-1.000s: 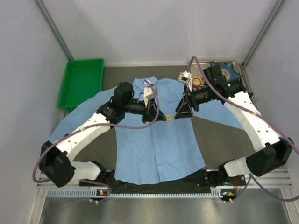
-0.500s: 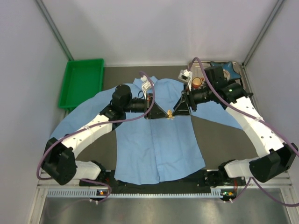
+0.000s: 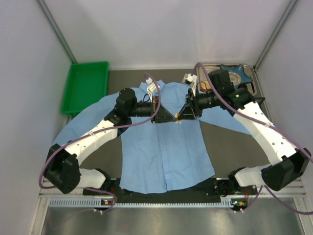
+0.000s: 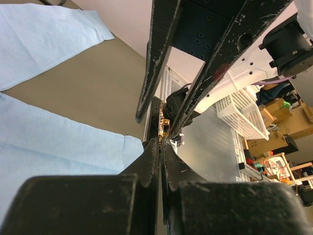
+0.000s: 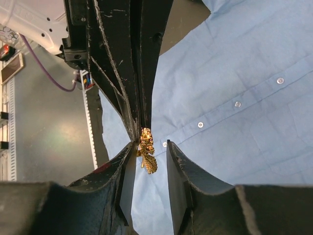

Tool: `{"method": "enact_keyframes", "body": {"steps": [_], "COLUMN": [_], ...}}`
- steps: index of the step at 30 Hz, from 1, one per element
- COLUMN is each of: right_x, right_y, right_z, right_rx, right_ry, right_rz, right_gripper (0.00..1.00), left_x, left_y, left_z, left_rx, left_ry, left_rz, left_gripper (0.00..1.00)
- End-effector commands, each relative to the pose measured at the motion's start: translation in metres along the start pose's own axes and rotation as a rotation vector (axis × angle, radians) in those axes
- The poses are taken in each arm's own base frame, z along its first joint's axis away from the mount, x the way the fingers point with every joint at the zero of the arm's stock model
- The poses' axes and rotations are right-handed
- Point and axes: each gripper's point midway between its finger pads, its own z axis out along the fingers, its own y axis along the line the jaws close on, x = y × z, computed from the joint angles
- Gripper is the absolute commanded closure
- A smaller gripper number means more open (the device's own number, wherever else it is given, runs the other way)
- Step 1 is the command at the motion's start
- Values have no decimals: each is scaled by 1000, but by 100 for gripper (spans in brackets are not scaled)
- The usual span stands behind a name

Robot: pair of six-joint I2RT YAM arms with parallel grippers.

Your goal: Pin the brooch onto the clothing

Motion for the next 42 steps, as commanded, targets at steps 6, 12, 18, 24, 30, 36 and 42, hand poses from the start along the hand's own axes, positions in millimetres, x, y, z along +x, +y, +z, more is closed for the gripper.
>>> {"method": "enact_keyframes", "body": {"steps": [6,12,18,24,30,36,42], "right_x": [-11,-8,-9,-19,-12,-5,6], "right_y": [-17,-18,-7,15,11,24,31], "right_z": [2,-4,-10,-21,-26,-22,-18], "right_rx": [99,125,90,16,7,-82,-100], "right_ry": [-16,-2,-7,-51,-59,-58,-39], "right_rz": [-28,-94,-128,-144,-129,-102,-112], "right_gripper": [78,80,74,40,55,60,60], "left_x": [-5,-1,2,7,10,7,4], "left_y": [-6,-3,-2,-2,-21,-27,-28], "left_z": [-1,-4,-5,-6,-10,-11,-11], "left_rx": [31,30,30,42,157,188,187], "left_ry": [-22,-14,-9,8,23,7,-9], "left_rz": [39,33,32,40,107,157,202], "left_gripper": [100,100,100,100,100,100,100]}}
